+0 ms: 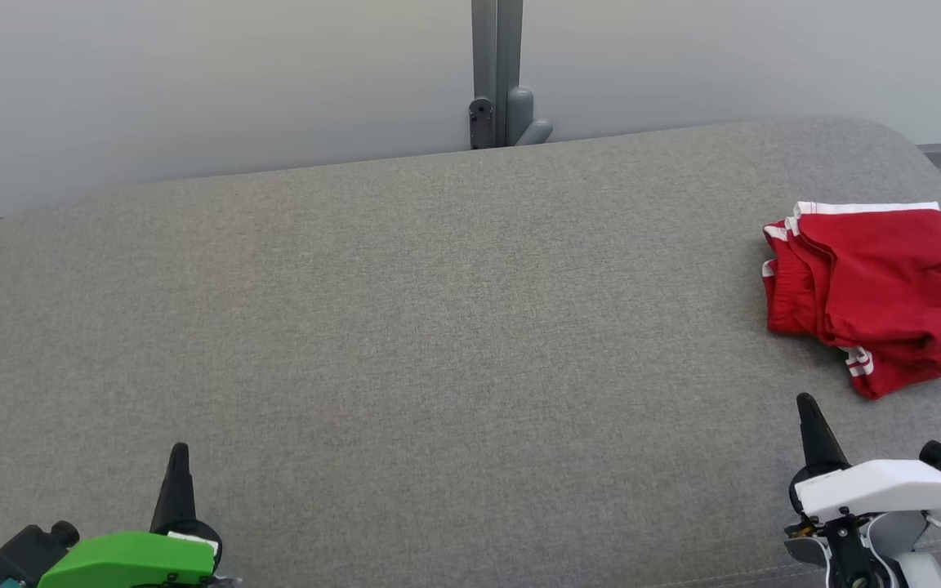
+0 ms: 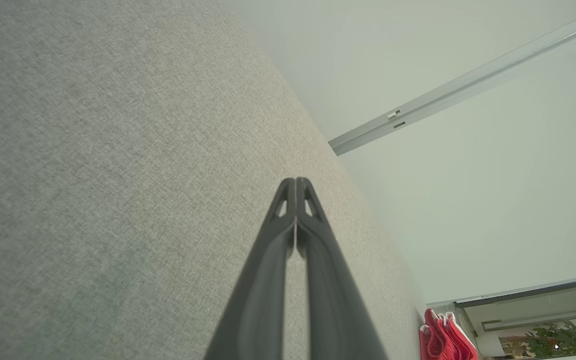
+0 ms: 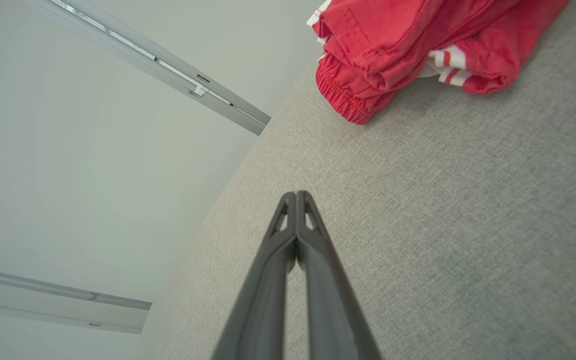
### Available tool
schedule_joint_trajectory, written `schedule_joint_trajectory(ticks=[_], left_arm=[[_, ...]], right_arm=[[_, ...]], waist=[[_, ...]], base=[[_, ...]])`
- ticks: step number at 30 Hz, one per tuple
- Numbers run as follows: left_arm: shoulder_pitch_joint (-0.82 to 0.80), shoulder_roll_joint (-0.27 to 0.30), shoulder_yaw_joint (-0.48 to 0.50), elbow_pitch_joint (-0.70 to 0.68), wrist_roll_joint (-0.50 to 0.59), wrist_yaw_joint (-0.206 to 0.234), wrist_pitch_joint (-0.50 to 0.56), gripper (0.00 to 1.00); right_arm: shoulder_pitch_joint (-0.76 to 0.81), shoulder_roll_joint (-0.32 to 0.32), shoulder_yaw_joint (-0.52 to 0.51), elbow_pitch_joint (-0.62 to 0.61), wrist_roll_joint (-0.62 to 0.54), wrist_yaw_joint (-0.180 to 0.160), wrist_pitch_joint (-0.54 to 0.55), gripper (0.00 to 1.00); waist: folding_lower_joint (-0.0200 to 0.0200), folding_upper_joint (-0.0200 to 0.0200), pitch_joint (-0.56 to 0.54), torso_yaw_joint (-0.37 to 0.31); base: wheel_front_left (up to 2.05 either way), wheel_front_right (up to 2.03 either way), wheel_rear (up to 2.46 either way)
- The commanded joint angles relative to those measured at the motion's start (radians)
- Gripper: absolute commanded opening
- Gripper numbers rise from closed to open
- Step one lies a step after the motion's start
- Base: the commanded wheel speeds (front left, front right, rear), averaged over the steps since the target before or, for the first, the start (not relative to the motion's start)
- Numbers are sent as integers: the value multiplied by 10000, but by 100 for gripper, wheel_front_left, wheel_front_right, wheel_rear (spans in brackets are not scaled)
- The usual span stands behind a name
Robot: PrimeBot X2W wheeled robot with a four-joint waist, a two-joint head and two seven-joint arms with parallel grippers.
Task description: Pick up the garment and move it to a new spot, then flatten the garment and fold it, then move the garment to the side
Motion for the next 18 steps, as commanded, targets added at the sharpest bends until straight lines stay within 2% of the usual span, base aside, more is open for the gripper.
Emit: schedule_joint_trajectory(ticks=[1, 18], left_arm=[[-266, 72, 61, -145, -277, -37, 79, 0], [-555, 89, 177, -226, -1917, -98, 527, 0]], right_arm=[[-232, -80, -19, -161, 365, 0, 89, 0], [-301, -103, -34, -346, 2363, 0, 538, 0]], waist=[[0, 49, 1, 2], [0, 63, 16, 26]], base=[[0, 0, 0], [0, 0, 0]])
